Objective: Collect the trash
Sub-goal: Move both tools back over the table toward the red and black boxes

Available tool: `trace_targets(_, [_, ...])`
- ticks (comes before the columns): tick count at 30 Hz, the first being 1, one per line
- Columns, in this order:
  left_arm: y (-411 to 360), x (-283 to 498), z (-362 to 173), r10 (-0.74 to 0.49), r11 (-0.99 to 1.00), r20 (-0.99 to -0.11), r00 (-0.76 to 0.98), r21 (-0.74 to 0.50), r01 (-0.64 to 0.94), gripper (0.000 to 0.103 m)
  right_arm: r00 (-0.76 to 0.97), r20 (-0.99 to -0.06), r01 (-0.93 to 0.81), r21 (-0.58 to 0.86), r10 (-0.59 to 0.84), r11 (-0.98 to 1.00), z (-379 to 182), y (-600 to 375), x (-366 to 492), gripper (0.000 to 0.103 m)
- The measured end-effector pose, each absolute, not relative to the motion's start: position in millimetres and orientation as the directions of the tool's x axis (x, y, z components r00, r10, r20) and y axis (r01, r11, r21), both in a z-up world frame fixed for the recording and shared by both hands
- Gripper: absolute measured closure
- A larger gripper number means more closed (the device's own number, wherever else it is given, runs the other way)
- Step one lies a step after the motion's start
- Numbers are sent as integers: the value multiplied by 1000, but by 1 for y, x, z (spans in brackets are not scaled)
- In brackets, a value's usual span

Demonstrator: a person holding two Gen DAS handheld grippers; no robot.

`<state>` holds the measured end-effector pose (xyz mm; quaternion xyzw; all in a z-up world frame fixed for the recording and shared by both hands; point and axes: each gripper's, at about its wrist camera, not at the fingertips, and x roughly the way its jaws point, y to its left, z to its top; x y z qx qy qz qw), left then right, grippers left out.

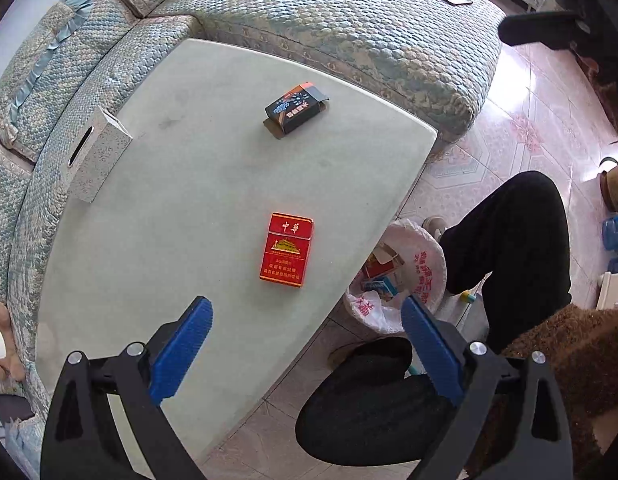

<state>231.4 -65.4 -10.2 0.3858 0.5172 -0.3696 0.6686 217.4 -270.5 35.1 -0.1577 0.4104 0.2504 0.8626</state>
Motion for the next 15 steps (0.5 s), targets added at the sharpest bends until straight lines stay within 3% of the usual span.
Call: trace_targets(15, [-102,293,-132,64,364,-997,48,68,929,10,368,-901,-658,-77,231,749,-51,-257,308,6])
